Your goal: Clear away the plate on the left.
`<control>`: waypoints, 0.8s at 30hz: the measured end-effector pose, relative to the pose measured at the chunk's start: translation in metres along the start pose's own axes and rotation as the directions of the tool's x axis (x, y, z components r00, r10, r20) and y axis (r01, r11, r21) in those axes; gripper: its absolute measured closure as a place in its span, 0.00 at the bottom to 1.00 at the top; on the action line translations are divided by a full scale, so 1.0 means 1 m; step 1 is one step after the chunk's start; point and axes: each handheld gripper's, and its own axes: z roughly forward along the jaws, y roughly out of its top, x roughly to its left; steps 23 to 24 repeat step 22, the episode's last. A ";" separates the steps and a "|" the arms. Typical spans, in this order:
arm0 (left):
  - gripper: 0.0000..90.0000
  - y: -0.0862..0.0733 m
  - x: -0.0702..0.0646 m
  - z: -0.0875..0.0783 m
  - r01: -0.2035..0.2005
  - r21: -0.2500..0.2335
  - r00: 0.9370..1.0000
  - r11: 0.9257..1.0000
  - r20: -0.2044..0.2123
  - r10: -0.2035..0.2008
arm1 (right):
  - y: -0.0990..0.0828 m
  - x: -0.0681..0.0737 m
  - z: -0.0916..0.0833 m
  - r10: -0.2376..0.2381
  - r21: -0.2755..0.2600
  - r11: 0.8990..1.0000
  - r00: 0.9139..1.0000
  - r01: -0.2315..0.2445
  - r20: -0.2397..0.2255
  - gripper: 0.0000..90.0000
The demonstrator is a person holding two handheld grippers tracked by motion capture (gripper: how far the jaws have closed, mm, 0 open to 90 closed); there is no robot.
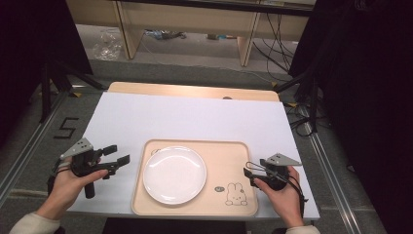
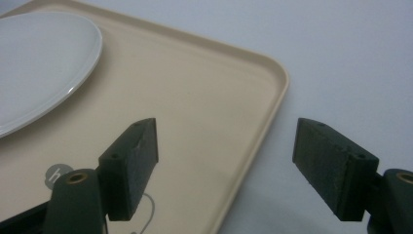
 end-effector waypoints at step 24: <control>0.18 -0.006 0.004 -0.018 -0.073 -0.012 0.988 0.997 -0.135 0.070 | 0.000 -0.002 -0.001 -0.012 -0.006 1.000 1.000 0.012 0.020 0.28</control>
